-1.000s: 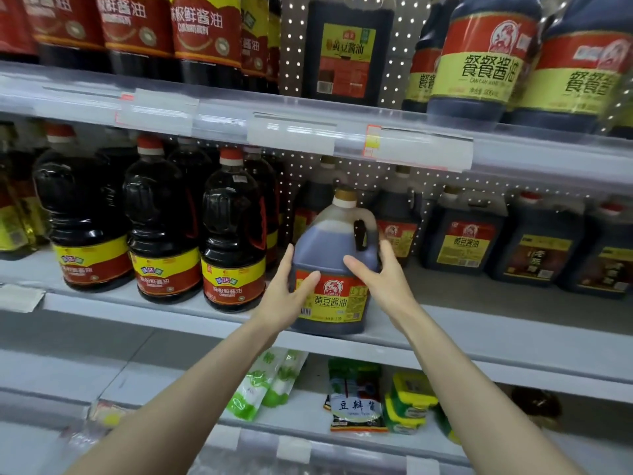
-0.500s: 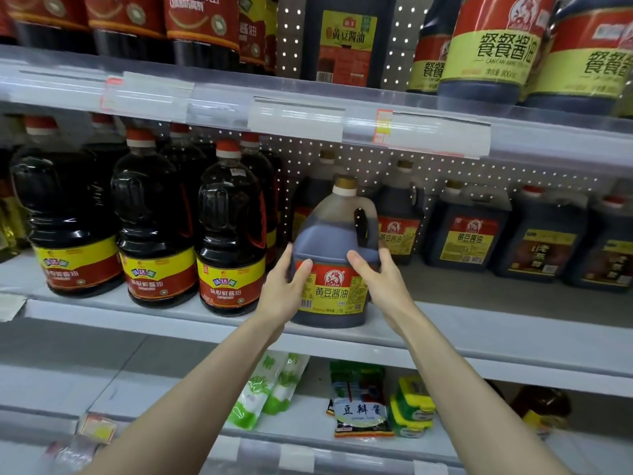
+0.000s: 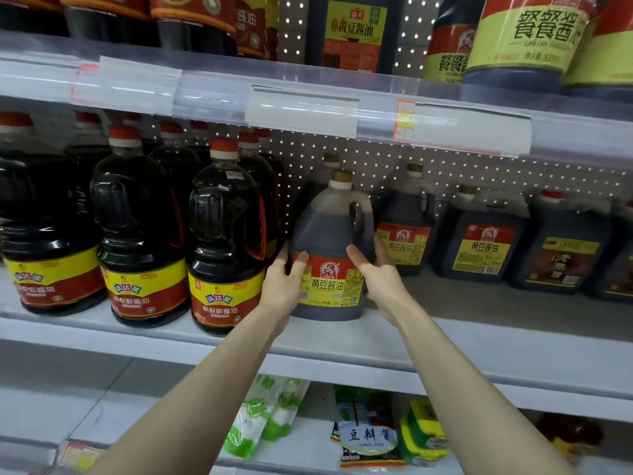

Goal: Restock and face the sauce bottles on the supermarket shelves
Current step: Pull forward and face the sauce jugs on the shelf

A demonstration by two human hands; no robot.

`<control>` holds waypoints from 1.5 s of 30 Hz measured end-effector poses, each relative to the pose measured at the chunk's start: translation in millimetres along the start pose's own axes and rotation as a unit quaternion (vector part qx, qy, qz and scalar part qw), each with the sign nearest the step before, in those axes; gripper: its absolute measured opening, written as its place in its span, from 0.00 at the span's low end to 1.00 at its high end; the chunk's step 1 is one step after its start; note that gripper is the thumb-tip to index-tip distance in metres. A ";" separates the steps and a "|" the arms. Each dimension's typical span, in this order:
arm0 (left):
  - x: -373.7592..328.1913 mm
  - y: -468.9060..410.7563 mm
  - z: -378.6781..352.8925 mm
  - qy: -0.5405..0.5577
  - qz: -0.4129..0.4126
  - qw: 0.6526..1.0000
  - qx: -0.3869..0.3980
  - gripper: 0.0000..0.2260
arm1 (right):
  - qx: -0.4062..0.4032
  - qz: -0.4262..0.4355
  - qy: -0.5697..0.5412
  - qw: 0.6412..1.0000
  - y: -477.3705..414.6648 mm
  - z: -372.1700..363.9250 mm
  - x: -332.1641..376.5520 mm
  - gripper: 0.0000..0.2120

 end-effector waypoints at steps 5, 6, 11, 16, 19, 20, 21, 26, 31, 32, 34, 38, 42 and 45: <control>6.5 -16.9 -1.9 -0.008 0.000 1.000 -0.010 0.20 | 0.003 -0.003 -0.029 1.000 -19.4 -1.7 -3.1 0.34; 7.7 -20.4 -2.6 -0.005 0.002 1.000 -0.012 0.20 | -0.001 -0.001 -0.026 1.000 -23.9 -1.8 -3.5 0.33; 14.4 -38.2 -5.7 0.017 0.002 1.000 -0.021 0.20 | -0.012 0.002 0.010 1.000 -41.7 -3.9 -3.6 0.33; 19.0 -54.5 -7.9 -0.011 -0.016 0.999 -0.028 0.23 | -0.003 0.008 0.012 1.000 -55.3 -8.2 -6.5 0.35; 21.5 -64.1 -8.6 -0.023 -0.030 0.999 -0.026 0.24 | 0.005 0.014 0.019 1.000 -61.8 -11.3 -8.6 0.36; 21.6 -66.9 -9.2 -0.031 -0.033 0.999 -0.025 0.24 | 0.009 0.016 0.020 1.000 -63.8 -12.2 -9.2 0.36; 22.6 -69.9 -9.1 -0.037 -0.033 0.998 -0.027 0.24 | 0.012 0.019 0.020 1.000 -64.9 -12.7 -8.7 0.36; 26.6 -79.8 -8.8 -0.045 -0.020 0.998 -0.035 0.24 | 0.019 0.028 0.009 0.999 -70.9 -13.4 -7.9 0.35; 31.8 -87.7 -9.2 -0.067 -0.008 0.997 -0.031 0.25 | 0.031 0.033 0.001 0.999 -74.8 -15.3 -7.1 0.34; 30.9 -88.2 -9.4 -0.071 -0.007 0.997 -0.032 0.25 | 0.031 0.032 0.000 0.999 -75.4 -15.8 -7.0 0.34; 30.0 -89.2 -9.8 -0.075 -0.009 0.997 -0.032 0.25 | 0.032 0.034 -0.001 0.999 -76.4 -16.1 -7.1 0.34; 30.6 -90.9 -9.5 -0.077 -0.002 0.997 -0.032 0.25 | 0.040 0.034 -0.004 0.999 -76.8 -16.0 -7.5 0.35; 28.9 -90.6 -9.8 -0.086 -0.003 0.996 -0.031 0.25 | 0.041 0.038 -0.005 0.998 -76.9 -16.7 -4.8 0.34; 28.5 -90.9 -9.9 -0.087 0.001 0.996 -0.026 0.26 | 0.033 0.035 0.003 0.999 -77.0 -17.2 -6.3 0.34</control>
Point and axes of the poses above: each hand's wrist, its own y-axis away from the middle knuckle, its own z-axis out of the back of the hand, x = y × z, the point moved 7 cm from there along -y, towards the middle knuckle, and after that the axes turned 6 degrees about y, right-handed, at the moved point
